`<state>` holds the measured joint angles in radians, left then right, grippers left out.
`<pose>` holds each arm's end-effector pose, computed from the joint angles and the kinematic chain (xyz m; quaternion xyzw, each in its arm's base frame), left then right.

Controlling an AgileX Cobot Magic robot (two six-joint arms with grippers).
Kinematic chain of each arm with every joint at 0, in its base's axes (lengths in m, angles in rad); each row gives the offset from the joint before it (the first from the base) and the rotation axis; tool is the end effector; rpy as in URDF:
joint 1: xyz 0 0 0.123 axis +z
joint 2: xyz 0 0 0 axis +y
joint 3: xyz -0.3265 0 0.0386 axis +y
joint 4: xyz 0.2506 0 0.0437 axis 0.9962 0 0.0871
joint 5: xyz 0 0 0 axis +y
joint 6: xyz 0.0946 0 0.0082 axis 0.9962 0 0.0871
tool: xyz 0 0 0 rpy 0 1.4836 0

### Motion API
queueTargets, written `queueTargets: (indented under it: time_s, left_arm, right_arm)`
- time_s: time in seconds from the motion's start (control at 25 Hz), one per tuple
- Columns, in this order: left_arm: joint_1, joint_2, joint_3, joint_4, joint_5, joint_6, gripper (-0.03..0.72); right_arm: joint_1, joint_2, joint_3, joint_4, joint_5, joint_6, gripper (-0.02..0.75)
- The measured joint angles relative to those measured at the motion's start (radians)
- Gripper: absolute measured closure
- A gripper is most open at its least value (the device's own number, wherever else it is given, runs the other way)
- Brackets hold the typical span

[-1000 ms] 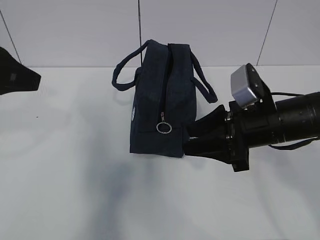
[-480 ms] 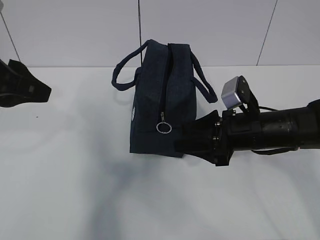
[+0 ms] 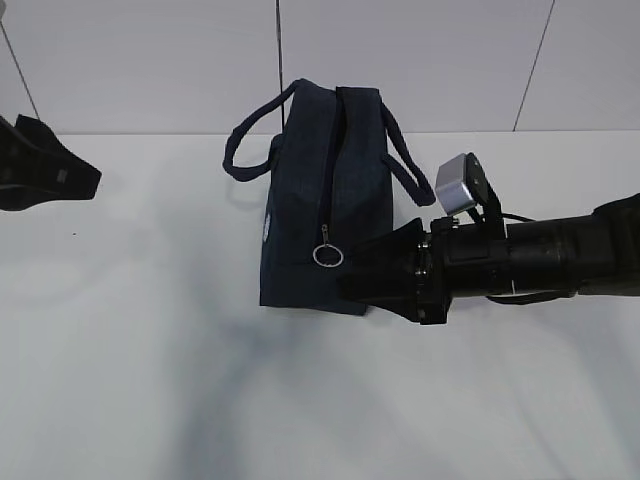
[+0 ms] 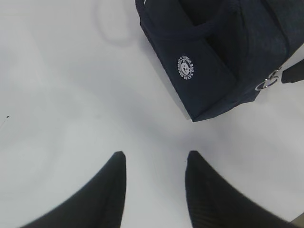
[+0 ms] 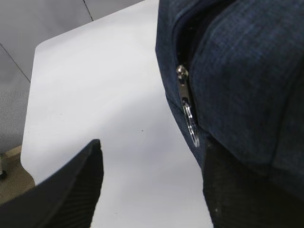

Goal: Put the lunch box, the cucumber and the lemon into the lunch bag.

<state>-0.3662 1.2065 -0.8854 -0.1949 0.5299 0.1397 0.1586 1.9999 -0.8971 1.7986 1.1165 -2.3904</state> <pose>0.2208 -0.0946 0.3394 0.1730 0.9007 -0.1219 0.3794 0.3436 0.1392 0.1747 -0.4185 0.6766 0.4100 0.4460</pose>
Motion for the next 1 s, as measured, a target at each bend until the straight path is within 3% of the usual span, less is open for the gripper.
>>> queueTargets:
  time_s: [0.44,1.0]
  left_arm:
    - [0.0,0.0,0.0,0.004,0.0,0.0,0.397]
    - [0.0,0.0,0.0,0.004,0.023,0.0,0.4]
  right_arm:
    - [0.065,0.01,-0.009,0.002,-0.032,-0.021,0.25]
    - [0.069,0.075,-0.11,0.002,-0.052,0.09,0.25]
